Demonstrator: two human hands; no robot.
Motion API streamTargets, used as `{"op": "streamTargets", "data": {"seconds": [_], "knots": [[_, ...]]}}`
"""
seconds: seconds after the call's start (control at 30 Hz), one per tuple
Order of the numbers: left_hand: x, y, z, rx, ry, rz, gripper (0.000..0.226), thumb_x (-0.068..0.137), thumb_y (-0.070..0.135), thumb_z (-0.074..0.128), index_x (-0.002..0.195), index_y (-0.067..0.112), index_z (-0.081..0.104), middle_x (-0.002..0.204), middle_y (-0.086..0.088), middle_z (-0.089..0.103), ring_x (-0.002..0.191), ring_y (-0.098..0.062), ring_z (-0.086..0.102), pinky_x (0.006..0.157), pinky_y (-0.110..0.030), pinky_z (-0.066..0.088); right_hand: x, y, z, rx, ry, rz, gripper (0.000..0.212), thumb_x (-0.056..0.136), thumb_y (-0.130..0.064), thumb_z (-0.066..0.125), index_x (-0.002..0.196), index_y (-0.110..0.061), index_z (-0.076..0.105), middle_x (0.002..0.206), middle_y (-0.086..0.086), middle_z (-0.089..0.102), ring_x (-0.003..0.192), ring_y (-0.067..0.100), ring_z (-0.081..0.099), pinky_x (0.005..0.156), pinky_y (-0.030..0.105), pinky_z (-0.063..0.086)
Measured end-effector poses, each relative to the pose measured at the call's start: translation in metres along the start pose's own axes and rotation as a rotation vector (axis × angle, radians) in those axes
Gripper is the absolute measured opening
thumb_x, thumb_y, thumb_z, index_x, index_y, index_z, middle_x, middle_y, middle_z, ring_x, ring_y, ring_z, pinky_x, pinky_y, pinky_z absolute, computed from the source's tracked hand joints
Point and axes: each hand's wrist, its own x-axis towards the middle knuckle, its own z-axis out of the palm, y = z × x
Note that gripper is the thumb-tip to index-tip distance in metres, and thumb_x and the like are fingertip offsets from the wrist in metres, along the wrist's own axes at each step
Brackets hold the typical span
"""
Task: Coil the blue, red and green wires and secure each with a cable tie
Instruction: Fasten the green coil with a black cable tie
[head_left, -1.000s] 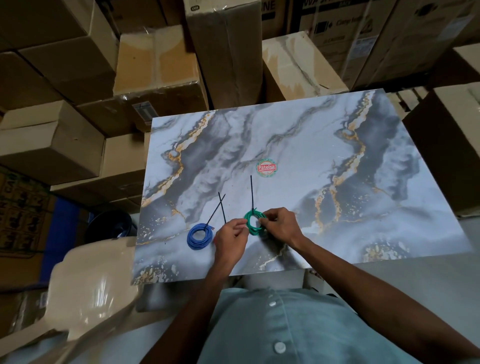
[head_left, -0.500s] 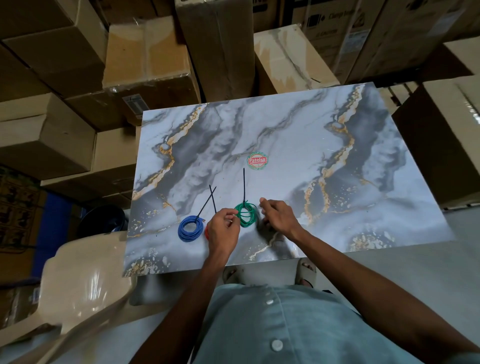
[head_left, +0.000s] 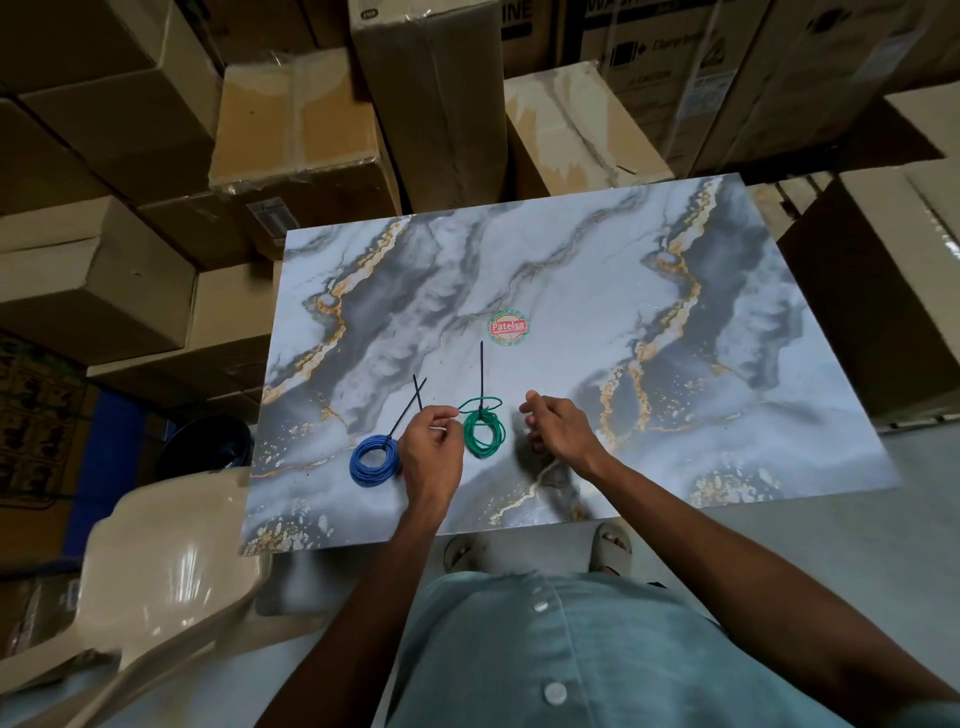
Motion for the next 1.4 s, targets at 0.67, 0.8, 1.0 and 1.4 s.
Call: {"op": "streamTargets", "data": {"seconds": [0.67, 0.8, 1.0, 1.4], "knots": [[0.047, 0.033, 0.022, 0.325, -0.099, 0.379, 0.028, 0.098, 0.019, 0.047, 0.114, 0.012, 0.069, 0.114, -0.007, 0.069, 0.103, -0.023, 0.062, 0.092, -0.041, 0.052, 0.028, -0.049, -0.021, -0.532, -0.095, -0.320, 0.031, 0.103, -0.033, 0.057, 0.118, -0.012, 0.074, 0.110, 0.014, 0.076, 0.099, 0.030, 0.070, 0.087, 0.035, 0.053], [0.042, 0.019, 0.019, 0.334, -0.104, 0.290, 0.028, 0.099, 0.019, 0.048, 0.112, 0.010, 0.071, 0.115, -0.008, 0.069, 0.105, -0.025, 0.062, 0.089, -0.032, 0.049, 0.025, -0.042, -0.006, -0.543, -0.173, -0.349, 0.028, 0.105, -0.036, 0.054, 0.107, -0.022, 0.078, 0.089, 0.004, 0.073, 0.082, 0.024, 0.065, 0.080, 0.033, 0.049], [0.034, -0.003, 0.015, 0.288, -0.100, 0.155, 0.037, 0.100, 0.023, 0.050, 0.077, 0.002, 0.067, 0.078, -0.014, 0.069, 0.073, -0.024, 0.060, 0.067, -0.038, 0.045, 0.023, -0.034, 0.001, -0.519, -0.193, -0.309, 0.041, 0.101, -0.036, 0.064, 0.060, -0.032, 0.067, 0.059, -0.011, 0.061, 0.058, 0.005, 0.054, 0.059, 0.016, 0.038], [0.017, -0.022, 0.011, 0.315, -0.127, -0.067, 0.019, 0.084, 0.019, 0.063, 0.093, 0.018, 0.080, 0.085, 0.001, 0.077, 0.081, -0.018, 0.070, 0.077, -0.031, 0.058, 0.017, -0.006, 0.014, -0.463, -0.176, -0.154, 0.018, 0.084, -0.018, 0.085, 0.099, -0.010, 0.079, 0.087, 0.000, 0.072, 0.077, 0.014, 0.066, 0.060, 0.005, 0.041]]}}
